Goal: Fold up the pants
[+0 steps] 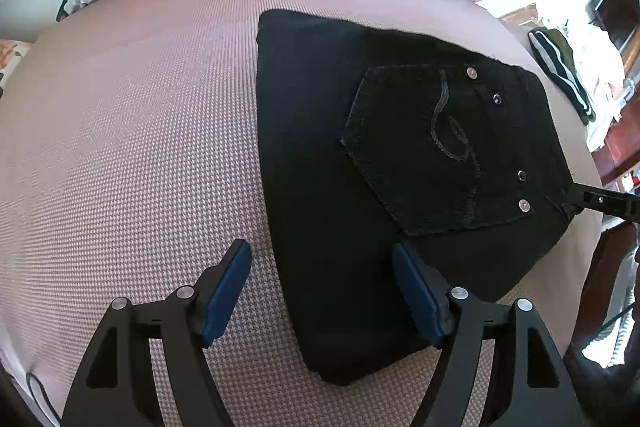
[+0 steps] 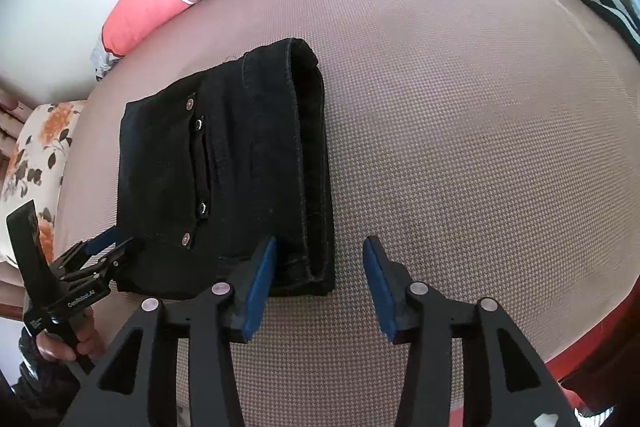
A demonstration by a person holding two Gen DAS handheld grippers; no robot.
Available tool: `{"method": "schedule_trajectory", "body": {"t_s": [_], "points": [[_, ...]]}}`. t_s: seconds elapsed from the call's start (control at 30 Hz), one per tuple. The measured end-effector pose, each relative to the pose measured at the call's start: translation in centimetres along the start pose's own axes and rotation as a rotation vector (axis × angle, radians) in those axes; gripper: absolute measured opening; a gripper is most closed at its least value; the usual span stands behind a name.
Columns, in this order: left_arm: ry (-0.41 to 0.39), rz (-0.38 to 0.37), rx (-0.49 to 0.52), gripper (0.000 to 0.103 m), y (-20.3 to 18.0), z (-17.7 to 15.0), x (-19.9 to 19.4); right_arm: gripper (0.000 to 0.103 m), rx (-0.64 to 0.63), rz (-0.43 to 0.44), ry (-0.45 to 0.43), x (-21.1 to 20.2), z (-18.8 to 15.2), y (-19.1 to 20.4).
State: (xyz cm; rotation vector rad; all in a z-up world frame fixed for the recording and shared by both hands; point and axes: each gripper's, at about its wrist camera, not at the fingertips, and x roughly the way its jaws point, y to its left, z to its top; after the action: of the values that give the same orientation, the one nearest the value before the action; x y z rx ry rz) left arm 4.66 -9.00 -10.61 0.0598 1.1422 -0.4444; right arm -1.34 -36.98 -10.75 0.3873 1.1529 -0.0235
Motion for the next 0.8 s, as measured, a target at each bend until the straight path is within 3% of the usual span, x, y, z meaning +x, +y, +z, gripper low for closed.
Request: {"method": "schedule_trajectory", "body": {"t_s": [0.17,0.3,0.43,0.57,0.8], "points": [[-0.018,-0.008,-0.006,0.074,0.8,0.5,-0.6,0.051,0.007,0.028,-0.009,-0.1,0.8,-0.2],[-0.013,-0.091,-0.085,0.074,2.4,1.2,-0.7,0.054,0.007,0.069,0.003,0.7,1.5,-0.4],[0.009,-0.145,-0.183,0.074,4.2,1.7,-0.3,0.054,0.037,0.155,0.009,1.7,2.3,-1.3],[0.027,-0.164,-0.200,0.074,4.5,2.1,0.1,0.054,0.070,0.225,0.017,2.8,2.4,-2.4],[0.048,-0.274,-0.241,0.074,5.5,2.3,0.7,0.057,0.135,0.365,0.040,4.1,2.6,-5.1]]}}
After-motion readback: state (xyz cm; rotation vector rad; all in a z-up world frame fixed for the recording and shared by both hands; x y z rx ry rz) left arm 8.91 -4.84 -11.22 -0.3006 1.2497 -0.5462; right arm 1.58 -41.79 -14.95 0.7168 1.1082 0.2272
